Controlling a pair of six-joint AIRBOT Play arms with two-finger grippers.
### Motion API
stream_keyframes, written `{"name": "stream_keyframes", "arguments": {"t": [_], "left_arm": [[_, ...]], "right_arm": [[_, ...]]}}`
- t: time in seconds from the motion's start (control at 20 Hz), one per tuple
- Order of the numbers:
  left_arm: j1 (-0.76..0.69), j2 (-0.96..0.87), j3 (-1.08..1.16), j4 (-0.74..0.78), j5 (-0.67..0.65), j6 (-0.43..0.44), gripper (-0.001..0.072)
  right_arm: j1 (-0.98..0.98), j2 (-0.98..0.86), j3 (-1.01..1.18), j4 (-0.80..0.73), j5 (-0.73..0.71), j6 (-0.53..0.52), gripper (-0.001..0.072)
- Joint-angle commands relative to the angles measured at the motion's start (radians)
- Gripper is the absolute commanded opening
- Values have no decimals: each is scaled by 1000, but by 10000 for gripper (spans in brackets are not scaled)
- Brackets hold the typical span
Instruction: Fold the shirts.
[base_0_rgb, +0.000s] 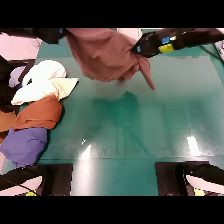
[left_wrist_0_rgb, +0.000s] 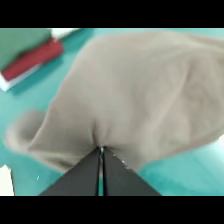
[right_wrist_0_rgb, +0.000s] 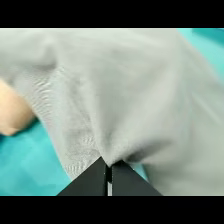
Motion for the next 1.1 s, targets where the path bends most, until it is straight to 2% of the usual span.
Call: {"name": "stream_keyframes", "arguments": {"t": [0.0, 0.2, 0.3, 0.45, 0.5, 0.55, 0.6, 0.8, 1.05], "left_arm": [[0, 46, 18, -47, 2, 32, 24], [0, -50, 13, -45, 11, 71, 24], [0, -146, 13, -45, 10, 71, 24], [0, -319, 13, -45, -34, 70, 27], [0, -367, 13, -43, -72, 57, 115], [2, -407, 13, -32, -108, 20, 418], [5, -436, 13, -3, -138, -25, 557], [83, -431, -3, 101, -212, -117, 537], [167, -408, -231, 123, -257, -126, 538]], "right_arm": [[69, 121, -27, -77, 23, 98, 13], [173, 196, -262, -265, 13, 289, 14], [194, 205, -383, -267, -6, 332, 15], [197, 165, -505, -267, -54, 333, 17], [189, 150, -531, -264, -75, 333, 58], [174, 133, -548, -261, -88, 333, 316], [152, 117, -550, -255, -91, 333, 455], [36, 153, -550, -257, -76, 333, 453], [-76, 242, -551, -258, -27, 329, 453]]}}
